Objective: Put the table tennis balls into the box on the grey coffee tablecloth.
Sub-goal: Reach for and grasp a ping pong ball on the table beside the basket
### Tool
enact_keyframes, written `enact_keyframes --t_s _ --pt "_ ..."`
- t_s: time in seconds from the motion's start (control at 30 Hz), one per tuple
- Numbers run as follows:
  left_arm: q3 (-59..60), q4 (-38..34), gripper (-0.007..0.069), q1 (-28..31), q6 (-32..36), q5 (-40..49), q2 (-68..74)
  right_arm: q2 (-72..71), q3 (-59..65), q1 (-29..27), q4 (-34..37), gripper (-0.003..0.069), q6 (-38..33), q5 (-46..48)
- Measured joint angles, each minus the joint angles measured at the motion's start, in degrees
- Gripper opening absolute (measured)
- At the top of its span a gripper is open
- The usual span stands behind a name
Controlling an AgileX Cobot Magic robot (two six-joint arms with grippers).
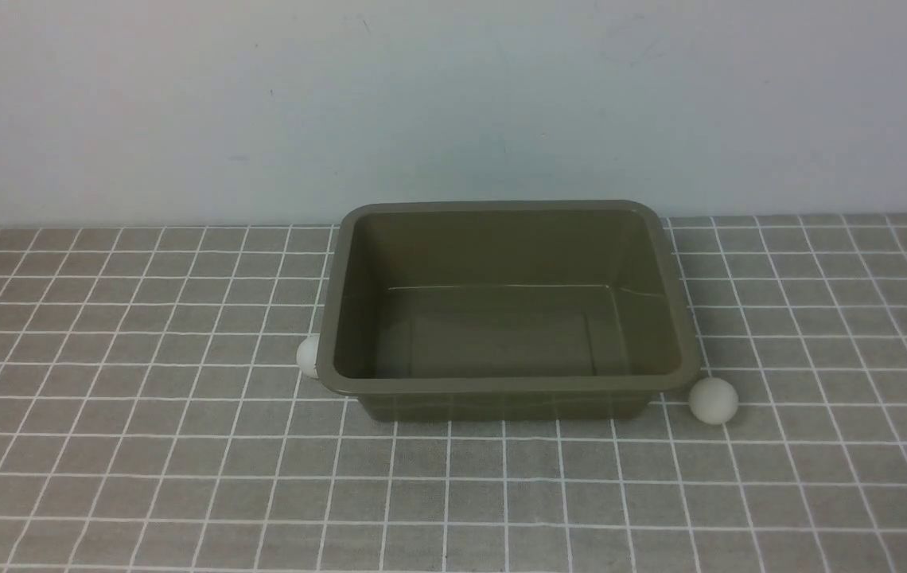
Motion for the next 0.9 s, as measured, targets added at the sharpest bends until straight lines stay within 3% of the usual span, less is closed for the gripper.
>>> enact_keyframes --t_s 0.17,0.2,0.37,0.5,0.67,0.9 --pt "-12.29 0.0 -0.0005 0.0 2.63 11.17 11.0 0.0 0.0 0.0 15.2 -0.001 8.25 -10.59" --pt "-18.53 1.0 -0.0005 0.0 4.28 20.23 19.34 0.0 0.0 0.0 20.29 -0.001 9.58 -13.34" --pt "-31.7 6.99 -0.0005 0.0 6.9 39.24 39.47 0.0 0.0 0.0 25.1 -0.001 9.25 -15.34" --pt "-36.91 11.69 -0.0005 0.0 8.71 43.63 53.89 0.0 -0.15 0.14 25.82 -0.001 9.7 -14.41" --pt "-43.29 14.6 -0.0005 0.0 12.38 44.42 71.94 2.69 -11.49 2.61 20.78 -0.001 5.82 6.87" --pt "-52.96 14.74 -0.0005 0.0 15.22 45.72 88.72 28.35 -39.88 3.65 4.38 -0.0009 -2.91 42.02"
